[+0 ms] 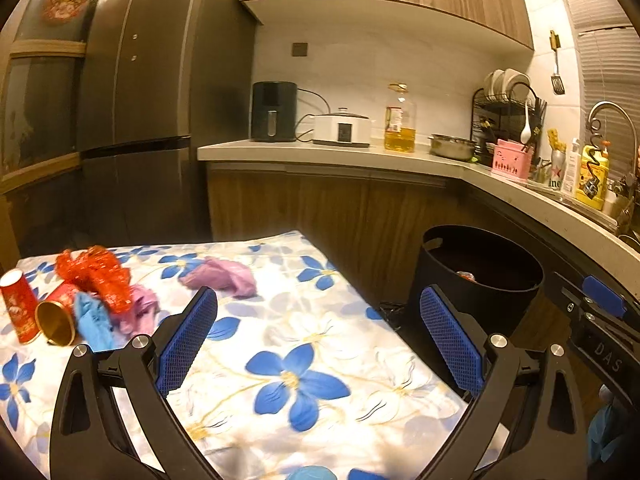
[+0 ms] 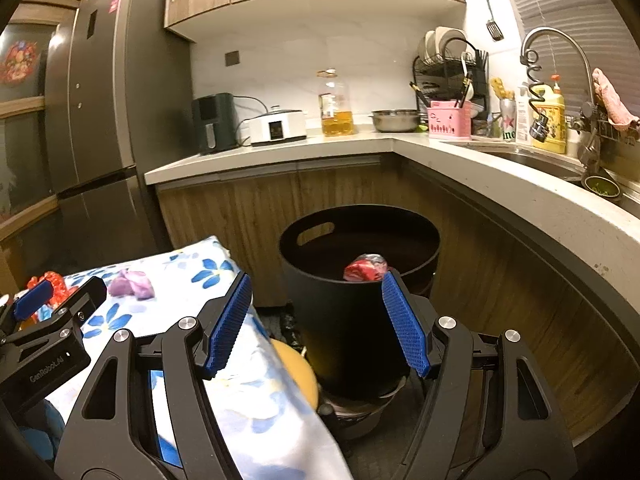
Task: Collect trash
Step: 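Move both tools back from the bin to the table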
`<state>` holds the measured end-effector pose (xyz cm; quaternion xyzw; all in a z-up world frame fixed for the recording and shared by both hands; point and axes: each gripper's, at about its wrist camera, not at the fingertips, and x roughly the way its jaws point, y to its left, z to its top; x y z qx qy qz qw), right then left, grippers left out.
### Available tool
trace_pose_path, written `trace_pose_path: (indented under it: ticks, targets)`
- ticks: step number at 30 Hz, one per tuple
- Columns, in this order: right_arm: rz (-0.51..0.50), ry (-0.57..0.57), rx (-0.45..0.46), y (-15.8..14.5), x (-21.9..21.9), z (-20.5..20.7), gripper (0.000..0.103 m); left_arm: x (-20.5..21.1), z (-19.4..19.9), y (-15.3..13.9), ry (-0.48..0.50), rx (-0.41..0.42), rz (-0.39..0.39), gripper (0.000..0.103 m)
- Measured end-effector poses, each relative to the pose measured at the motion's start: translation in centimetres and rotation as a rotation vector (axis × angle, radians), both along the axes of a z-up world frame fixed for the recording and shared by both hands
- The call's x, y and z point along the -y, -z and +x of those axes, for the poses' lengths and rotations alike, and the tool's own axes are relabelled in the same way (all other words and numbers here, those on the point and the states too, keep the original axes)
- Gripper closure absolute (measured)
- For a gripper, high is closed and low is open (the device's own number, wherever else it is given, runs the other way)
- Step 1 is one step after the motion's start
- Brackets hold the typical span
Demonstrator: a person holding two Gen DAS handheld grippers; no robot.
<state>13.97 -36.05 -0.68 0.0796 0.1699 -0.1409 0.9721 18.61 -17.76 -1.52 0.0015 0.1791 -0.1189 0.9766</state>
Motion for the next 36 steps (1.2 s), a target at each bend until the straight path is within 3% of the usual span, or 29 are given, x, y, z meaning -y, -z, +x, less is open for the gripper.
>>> trace_pose_path:
  ticks: [14,36]
  targets:
    - [-0.020,-0.092,-0.009,0.5,-5.2,-0.2,0.036,-4.8,-1.5,0.5,-0.085,-0.004,-0.001,0.006]
    - [-0.060,-0.329,-0.050,3.5,-16.0,3.1,0.036,-18.1,-0.1,3.1,-0.418,-0.037,-0.010,0.006]
